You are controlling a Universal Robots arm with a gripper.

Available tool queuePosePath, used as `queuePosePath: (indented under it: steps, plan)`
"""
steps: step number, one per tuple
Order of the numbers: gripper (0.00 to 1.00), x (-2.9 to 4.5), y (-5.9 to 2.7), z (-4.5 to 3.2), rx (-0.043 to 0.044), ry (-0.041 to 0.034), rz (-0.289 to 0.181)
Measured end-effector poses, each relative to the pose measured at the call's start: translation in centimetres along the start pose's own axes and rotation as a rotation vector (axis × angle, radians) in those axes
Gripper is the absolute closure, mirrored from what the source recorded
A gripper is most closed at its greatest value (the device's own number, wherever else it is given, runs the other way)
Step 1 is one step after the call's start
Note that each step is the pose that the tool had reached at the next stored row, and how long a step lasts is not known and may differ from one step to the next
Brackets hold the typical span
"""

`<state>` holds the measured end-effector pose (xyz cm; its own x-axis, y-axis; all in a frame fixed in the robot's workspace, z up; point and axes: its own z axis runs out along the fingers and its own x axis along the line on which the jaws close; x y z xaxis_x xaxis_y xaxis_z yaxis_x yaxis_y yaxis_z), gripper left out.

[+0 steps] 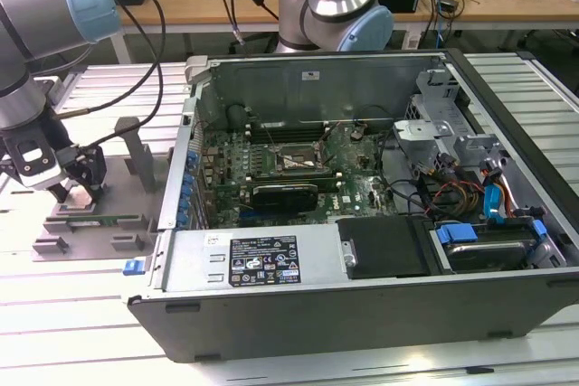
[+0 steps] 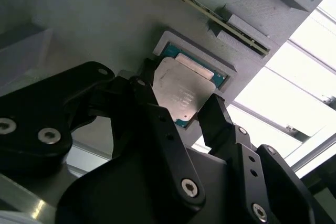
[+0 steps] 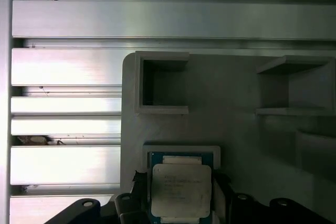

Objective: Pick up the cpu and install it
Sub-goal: 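Pick up the cpu and move it towards the insertion slot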

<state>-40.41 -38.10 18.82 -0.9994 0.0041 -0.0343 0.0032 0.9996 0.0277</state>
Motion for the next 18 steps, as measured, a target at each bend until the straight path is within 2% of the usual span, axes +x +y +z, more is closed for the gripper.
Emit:
queuePosePath:
  steps: [8, 10, 14, 16, 17, 18]
  plan:
    - [0.40, 0.00, 0.00, -0.01, 0.0002, 0.0001, 0.000]
    - [0.46, 0.00, 0.00, -0.01, 0.0002, 0.0001, 0.000]
    - [0.46, 0.00, 0.00, -0.07, 0.0003, 0.0001, 0.000]
    - [0.46, -0.05, 0.04, -1.36, 0.0003, 0.0000, 0.000]
    - [0.46, -0.08, 0.06, -2.31, 0.0002, 0.0000, 0.000]
    - [0.46, -0.09, 0.08, -2.75, 0.0003, -0.0001, 0.001]
